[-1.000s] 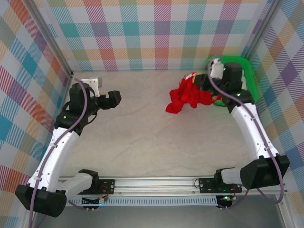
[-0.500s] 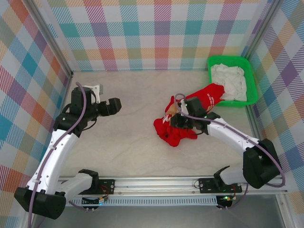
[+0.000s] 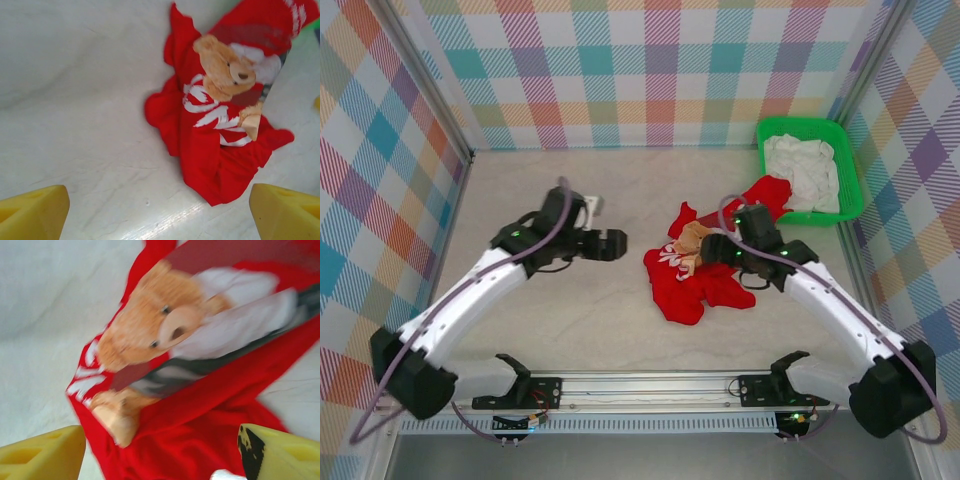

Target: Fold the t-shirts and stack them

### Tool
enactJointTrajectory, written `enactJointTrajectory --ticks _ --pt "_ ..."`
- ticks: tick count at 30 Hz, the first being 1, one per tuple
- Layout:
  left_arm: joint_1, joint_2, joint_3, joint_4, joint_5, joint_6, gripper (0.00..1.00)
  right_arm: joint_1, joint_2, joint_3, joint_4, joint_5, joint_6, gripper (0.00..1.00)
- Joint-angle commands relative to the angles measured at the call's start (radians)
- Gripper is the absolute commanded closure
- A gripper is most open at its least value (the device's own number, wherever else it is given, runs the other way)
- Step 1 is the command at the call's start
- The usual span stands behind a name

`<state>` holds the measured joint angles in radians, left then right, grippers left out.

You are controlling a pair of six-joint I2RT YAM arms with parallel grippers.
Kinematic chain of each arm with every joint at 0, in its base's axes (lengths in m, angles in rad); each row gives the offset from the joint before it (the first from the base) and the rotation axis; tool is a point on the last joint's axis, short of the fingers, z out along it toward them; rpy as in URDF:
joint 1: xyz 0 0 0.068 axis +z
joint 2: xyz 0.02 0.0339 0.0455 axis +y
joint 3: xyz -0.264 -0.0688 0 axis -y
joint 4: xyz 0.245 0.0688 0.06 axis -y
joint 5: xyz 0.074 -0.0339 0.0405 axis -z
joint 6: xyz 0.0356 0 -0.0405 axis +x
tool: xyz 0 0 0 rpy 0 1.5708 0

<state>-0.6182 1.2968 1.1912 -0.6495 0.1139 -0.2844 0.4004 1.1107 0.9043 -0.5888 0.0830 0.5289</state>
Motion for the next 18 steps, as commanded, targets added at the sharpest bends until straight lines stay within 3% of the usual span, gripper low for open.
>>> enactJointTrajectory --ticks 1,5,8,14,17,18 --pt "-0.118 0.149 0.104 0.072 -0.046 -0.004 0.11 -0.153 -0.015 -0.018 -0.058 0.026 -0.065 0.21" --pt "-0.25 0.371 0.267 0.062 -0.11 0.045 0.17 -0.334 0.036 -0.046 0.056 -0.054 -0.126 0.21" --pt "-0.29 0.49 0.327 0.072 -0.14 0.042 0.18 -0.414 0.121 -0.055 0.166 -0.084 -0.147 0.22" --pt "-0.305 0.584 0.278 0.18 -0.145 -0.027 0.2 -0.473 0.353 -0.039 0.355 -0.114 -0.148 0.28" --pt "-0.304 0.606 0.25 0.195 -0.203 -0.046 0.2 -0.476 0.468 -0.002 0.434 -0.169 -0.143 0.35" --pt "-0.304 0.613 0.24 0.196 -0.223 -0.047 0.21 -0.482 0.502 0.026 0.436 -0.216 -0.146 0.42"
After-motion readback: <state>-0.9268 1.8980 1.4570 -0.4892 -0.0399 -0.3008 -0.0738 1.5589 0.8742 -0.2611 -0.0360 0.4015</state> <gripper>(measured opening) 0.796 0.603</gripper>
